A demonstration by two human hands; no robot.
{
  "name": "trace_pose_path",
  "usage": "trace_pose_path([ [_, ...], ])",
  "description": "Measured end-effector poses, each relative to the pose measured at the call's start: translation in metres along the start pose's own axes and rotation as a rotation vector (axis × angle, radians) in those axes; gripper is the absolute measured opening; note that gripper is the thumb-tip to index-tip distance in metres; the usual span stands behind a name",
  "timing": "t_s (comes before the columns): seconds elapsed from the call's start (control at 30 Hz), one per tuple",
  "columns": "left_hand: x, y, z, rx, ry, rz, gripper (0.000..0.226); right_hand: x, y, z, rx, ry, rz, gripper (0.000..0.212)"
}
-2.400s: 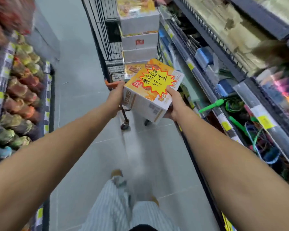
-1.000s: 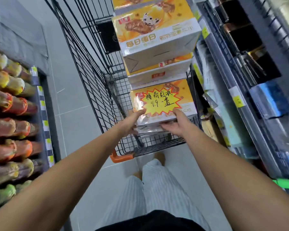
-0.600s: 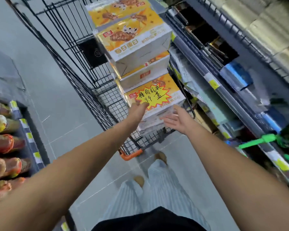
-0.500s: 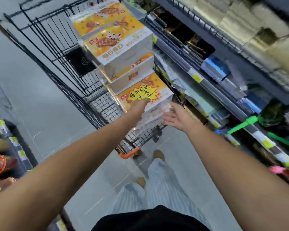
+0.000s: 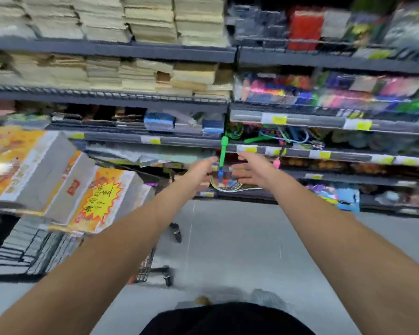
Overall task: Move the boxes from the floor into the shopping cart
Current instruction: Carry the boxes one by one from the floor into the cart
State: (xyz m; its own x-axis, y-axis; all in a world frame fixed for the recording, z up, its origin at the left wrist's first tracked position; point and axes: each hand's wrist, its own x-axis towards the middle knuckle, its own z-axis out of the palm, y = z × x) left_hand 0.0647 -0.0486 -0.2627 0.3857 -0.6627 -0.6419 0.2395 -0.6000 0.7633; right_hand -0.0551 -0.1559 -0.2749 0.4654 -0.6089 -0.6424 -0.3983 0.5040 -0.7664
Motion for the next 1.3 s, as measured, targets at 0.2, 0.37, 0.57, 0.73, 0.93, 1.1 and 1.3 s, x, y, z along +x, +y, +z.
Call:
trace_pose_path([
  [0.2,-0.008,0.025,0.141,0.172,-0.189,0.053,0.047,-0.053,0.019,-0.144,0.128,0.157,-0.038,0.038],
  [0.37,-0.033,0.044,0.285,0.275,-0.329,0.118,0.046,-0.115,0.042,-0.273,0.227,0.31,-0.08,0.027],
  [0.57,-0.069,0.055,0.449,0.401,-0.449,0.227,0.028,-0.178,0.092,-0.409,0.274,0.436,-0.063,0.02],
  [0.73,-0.095,0.05,0.577,0.505,-0.55,0.272,0.033,-0.231,0.139,-0.515,0.329,0.524,-0.069,0.02],
  [0.93,-0.117,0.041,0.692,0.58,-0.689,0.279,0.021,-0.273,0.188,-0.611,0.415,0.662,-0.05,0.018],
  [1.1,-0.112,0.03,0.779,0.683,-0.777,0.246,0.037,-0.289,0.225,-0.686,0.53,0.754,0.006,0.024],
  [1.3,-0.096,0.04,0.92,0.757,-0.932,0.24,0.041,-0.307,0.249,-0.787,0.672,0.936,0.04,0.02],
])
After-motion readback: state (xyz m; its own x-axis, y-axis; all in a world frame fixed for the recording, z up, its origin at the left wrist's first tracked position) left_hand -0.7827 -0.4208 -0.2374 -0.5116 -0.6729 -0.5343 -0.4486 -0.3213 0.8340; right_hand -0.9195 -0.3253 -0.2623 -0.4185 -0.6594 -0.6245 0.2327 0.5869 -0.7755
